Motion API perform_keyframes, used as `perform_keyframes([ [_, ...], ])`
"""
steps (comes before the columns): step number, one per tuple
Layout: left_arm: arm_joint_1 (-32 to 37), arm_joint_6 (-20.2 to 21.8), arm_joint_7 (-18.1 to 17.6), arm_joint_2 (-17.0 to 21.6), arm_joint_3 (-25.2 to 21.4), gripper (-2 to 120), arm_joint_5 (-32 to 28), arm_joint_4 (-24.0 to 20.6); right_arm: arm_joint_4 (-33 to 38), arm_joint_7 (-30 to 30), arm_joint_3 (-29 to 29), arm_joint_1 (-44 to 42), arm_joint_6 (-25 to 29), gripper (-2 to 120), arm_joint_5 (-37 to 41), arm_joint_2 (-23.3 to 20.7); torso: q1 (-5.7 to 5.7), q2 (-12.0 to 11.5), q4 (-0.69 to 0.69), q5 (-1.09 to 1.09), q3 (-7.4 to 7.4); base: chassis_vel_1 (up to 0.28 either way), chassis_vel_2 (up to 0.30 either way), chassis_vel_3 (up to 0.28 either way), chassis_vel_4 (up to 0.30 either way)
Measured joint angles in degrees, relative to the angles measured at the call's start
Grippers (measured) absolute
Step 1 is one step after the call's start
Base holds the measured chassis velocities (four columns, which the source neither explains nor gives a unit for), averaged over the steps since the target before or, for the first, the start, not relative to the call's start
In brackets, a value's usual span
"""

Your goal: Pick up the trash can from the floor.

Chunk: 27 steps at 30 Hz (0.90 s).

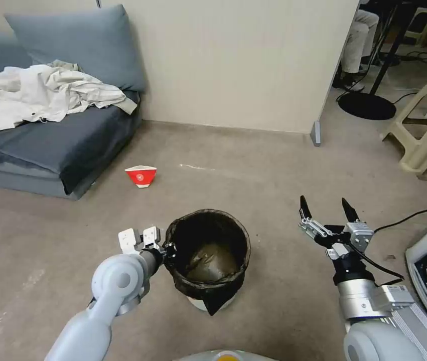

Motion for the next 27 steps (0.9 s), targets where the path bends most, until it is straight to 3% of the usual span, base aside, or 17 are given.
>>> perform_keyframes([
  [11,4.14,-0.01,3.42,2.1,-6.55,5,-0.07,-8.17,0.6,0.33,0.43,-0.38,-0.03,100,-0.06,-0.18,0.0,0.0,0.01,0.0,-0.01,0.0,0.0,0.0,0.0],
  [27,5.34,-0.02,4.76,3.88,-8.7,5,-0.55,-9.8,1.99,0.33,0.97,-1.26,-0.03,100,-0.22,0.43,0.0,0.0,0.0,0.0,0.0,0.0,0.0,0.0,0.0],
])
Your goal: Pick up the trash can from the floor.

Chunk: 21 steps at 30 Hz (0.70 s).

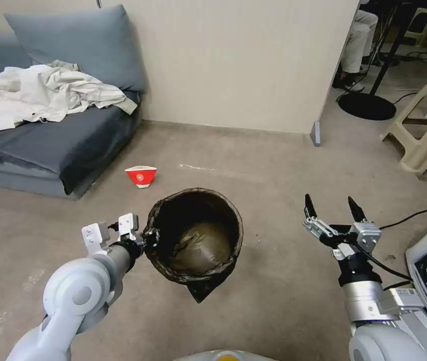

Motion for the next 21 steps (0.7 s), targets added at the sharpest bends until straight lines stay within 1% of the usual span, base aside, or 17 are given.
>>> perform_keyframes([
  [21,1.2,0.0,0.09,-0.18,-0.57,5,0.18,-1.16,1.54,0.07,0.95,-1.08,0.06,100,0.13,-0.67,0.0,0.0,0.0,0.01,0.0,0.0,0.0,0.0,0.0],
])
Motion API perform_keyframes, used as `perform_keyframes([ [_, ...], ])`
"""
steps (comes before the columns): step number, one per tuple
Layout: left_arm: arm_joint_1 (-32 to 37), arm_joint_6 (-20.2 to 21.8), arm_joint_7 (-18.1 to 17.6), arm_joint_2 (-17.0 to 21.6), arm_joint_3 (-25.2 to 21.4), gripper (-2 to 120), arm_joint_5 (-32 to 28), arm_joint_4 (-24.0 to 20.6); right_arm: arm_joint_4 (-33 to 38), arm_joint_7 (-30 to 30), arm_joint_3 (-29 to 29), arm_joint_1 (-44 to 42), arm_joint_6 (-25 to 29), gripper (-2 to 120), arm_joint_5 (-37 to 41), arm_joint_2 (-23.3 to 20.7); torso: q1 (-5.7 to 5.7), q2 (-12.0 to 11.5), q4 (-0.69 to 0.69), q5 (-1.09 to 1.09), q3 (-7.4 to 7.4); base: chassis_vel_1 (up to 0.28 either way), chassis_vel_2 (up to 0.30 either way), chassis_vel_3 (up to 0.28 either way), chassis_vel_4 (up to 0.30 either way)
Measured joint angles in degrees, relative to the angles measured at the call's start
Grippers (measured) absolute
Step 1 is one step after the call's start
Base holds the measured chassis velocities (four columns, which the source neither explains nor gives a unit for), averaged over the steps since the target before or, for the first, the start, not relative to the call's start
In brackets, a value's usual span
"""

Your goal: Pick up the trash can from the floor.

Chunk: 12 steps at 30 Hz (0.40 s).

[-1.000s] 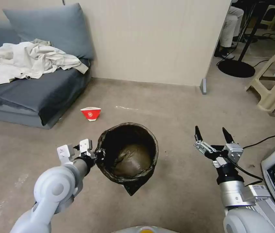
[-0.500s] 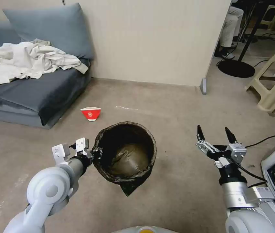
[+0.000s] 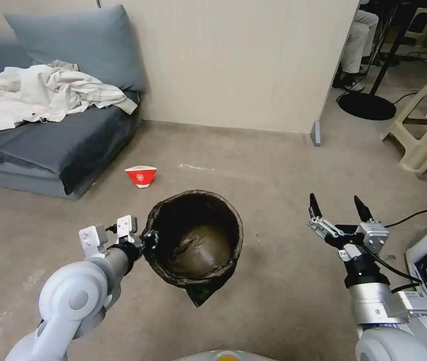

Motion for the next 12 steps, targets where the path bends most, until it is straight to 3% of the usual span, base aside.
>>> perform_keyframes([
  [12,0.27,0.0,0.06,-0.17,-0.12,5,0.04,-0.18,0.34,0.04,0.1,-0.19,0.07,100,0.05,-0.04,0.0,0.0,0.0,0.0,0.0,0.0,0.0,0.0,0.0],
])
